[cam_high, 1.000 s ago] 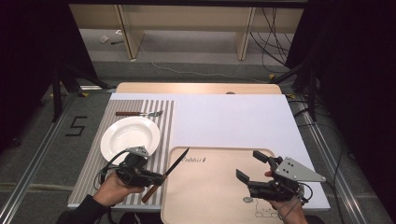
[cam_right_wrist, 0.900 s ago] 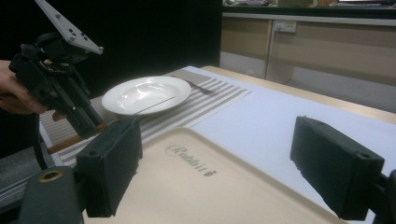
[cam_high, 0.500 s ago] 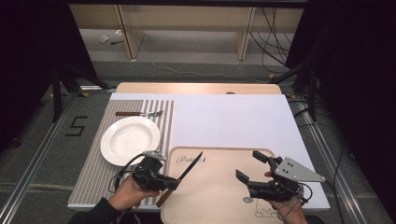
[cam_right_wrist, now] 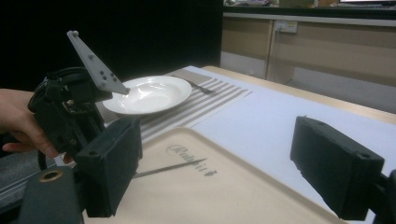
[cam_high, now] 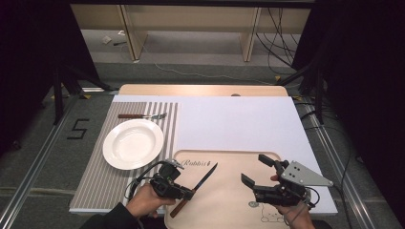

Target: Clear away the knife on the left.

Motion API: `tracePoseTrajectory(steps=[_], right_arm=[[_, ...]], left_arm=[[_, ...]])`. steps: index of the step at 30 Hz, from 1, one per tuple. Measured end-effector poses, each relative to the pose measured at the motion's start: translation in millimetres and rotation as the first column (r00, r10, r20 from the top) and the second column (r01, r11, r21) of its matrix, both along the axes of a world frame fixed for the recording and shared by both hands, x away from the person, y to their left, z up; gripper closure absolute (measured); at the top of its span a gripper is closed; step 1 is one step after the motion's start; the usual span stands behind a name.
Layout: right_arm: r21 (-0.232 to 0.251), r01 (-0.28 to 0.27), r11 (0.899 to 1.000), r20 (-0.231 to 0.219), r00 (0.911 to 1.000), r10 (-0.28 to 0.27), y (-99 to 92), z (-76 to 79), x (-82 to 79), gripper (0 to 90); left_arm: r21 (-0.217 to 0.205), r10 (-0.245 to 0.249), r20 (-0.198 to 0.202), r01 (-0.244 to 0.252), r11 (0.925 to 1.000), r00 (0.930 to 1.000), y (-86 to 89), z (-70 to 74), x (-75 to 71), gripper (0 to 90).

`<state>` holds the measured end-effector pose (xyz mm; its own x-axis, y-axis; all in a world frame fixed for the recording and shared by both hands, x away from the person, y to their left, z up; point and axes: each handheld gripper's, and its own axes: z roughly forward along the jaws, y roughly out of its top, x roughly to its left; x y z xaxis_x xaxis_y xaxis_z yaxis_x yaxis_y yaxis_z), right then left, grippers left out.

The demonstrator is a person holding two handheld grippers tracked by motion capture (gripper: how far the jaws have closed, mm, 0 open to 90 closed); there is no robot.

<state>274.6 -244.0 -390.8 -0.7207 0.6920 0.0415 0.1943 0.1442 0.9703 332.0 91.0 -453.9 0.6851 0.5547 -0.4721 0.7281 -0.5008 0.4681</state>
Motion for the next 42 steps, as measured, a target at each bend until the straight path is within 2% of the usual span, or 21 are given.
tracePoseTrajectory(steps=[4,7,9,13,15,20,22,23,24,26,27,28,29,30,33,36,37,38,39,40,42], right_arm=[[0.000,-0.001,1.000,0.001,1.0000,0.001,0.2,0.0,0.0,17.7],[0.000,-0.001,1.000,0.000,1.0000,0.001,0.1,0.0,0.0,17.7],[0.000,-0.002,1.000,0.001,1.0000,0.002,0.1,0.0,0.0,17.8],[-0.002,-0.003,1.000,0.000,1.0000,0.003,0.2,0.0,0.0,17.8],[-0.003,-0.003,1.000,0.000,1.0000,0.003,0.3,0.1,-0.2,17.8],[-0.001,-0.004,1.000,0.001,1.0000,0.004,0.2,0.0,-0.1,17.8],[-0.001,-0.003,1.000,-0.001,1.0000,0.003,0.1,0.0,0.0,17.8],[0.000,-0.003,1.000,0.000,1.0000,0.003,0.1,0.0,-0.1,17.8],[0.000,-0.003,1.000,0.000,1.0000,0.003,0.1,0.0,-0.1,17.8],[0.000,-0.002,1.000,-0.001,1.0000,0.002,0.1,0.1,0.0,17.8],[0.000,-0.002,1.000,0.000,1.0000,0.002,0.0,0.1,-0.1,17.8],[0.001,-0.002,1.000,0.000,1.0000,0.002,0.0,0.1,0.0,17.8],[0.001,-0.003,1.000,-0.001,1.0000,0.003,-0.1,0.1,-0.1,17.8],[0.001,-0.003,1.000,-0.001,1.0000,0.003,-0.1,0.1,-0.1,17.8],[0.001,-0.002,1.000,-0.002,1.0000,0.002,0.0,0.0,0.1,17.8],[0.000,-0.002,1.000,-0.001,1.0000,0.002,0.2,0.0,0.1,17.8],[0.000,-0.003,1.000,0.000,1.0000,0.003,0.3,0.0,0.1,17.8],[0.000,-0.003,1.000,0.000,1.0000,0.003,0.3,0.0,0.1,17.8],[-0.001,-0.003,1.000,0.000,1.0000,0.003,0.3,0.0,0.1,17.8],[0.000,-0.003,1.000,0.000,1.0000,0.003,0.3,0.0,0.1,17.8],[0.000,-0.004,1.000,0.001,1.0000,0.004,0.1,0.1,0.1,17.8]], left_arm=[[0.005,0.004,-0.027,-0.004,1.0000,0.9996,-2.9,-3.6,0.4,77.0],[0.031,0.000,-0.029,0.001,0.9995,0.9996,-4.0,-6.7,1.1,76.9],[0.030,0.009,-0.037,-0.008,0.9995,0.9993,-4.9,-9.4,0.8,76.9],[0.067,0.007,-0.034,-0.004,0.9977,0.9994,-5.3,-15.9,1.8,76.8],[0.067,0.012,-0.042,-0.009,0.9977,0.9990,-5.3,-18.2,2.3,76.7],[0.073,0.013,-0.033,-0.011,0.9973,0.9994,-6.5,-19.4,1.6,74.6],[0.047,0.001,-0.028,0.001,0.9989,0.9996,-6.4,-17.8,1.3,71.3],[0.031,-0.012,-0.019,0.012,0.9995,0.9998,-7.2,-17.1,1.9,60.4],[0.031,-0.012,-0.032,0.013,0.9994,0.9994,-7.9,-14.5,0.9,60.4],[-0.007,-0.023,0.004,0.023,0.9997,0.9997,-8.9,-9.3,-0.3,51.6],[-0.039,-0.027,0.043,0.029,0.9988,0.9987,-10.3,-5.0,-2.2,47.4],[-0.051,-0.031,0.078,0.035,0.9981,0.9964,-11.0,-2.2,-3.6,42.1],[-0.055,-0.048,0.141,0.056,0.9969,0.9889,-11.9,1.7,-5.7,33.7],[-0.051,-0.064,0.194,0.075,0.9959,0.9789,-13.7,4.6,-8.2,33.7],[-0.052,-0.108,0.268,0.127,0.9906,0.9572,-19.9,7.5,-15.2,32.0],[0.004,-0.170,0.313,0.177,0.9841,0.9344,-27.9,4.8,-19.6,45.2],[0.046,-0.203,0.319,0.199,0.9789,0.9258,-32.4,2.0,-20.1,54.1],[0.046,-0.203,0.319,0.199,0.9789,0.9258,-32.4,2.0,-20.1,57.1],[0.071,-0.227,0.318,0.216,0.9739,0.9205,-35.9,-0.3,-20.4,57.1],[0.084,-0.235,0.323,0.220,0.9720,0.9167,-37.3,-1.1,-20.4,62.1],[0.108,-0.254,0.318,0.231,0.9669,0.9135,-40.7,-2.2,-19.8,69.1]])
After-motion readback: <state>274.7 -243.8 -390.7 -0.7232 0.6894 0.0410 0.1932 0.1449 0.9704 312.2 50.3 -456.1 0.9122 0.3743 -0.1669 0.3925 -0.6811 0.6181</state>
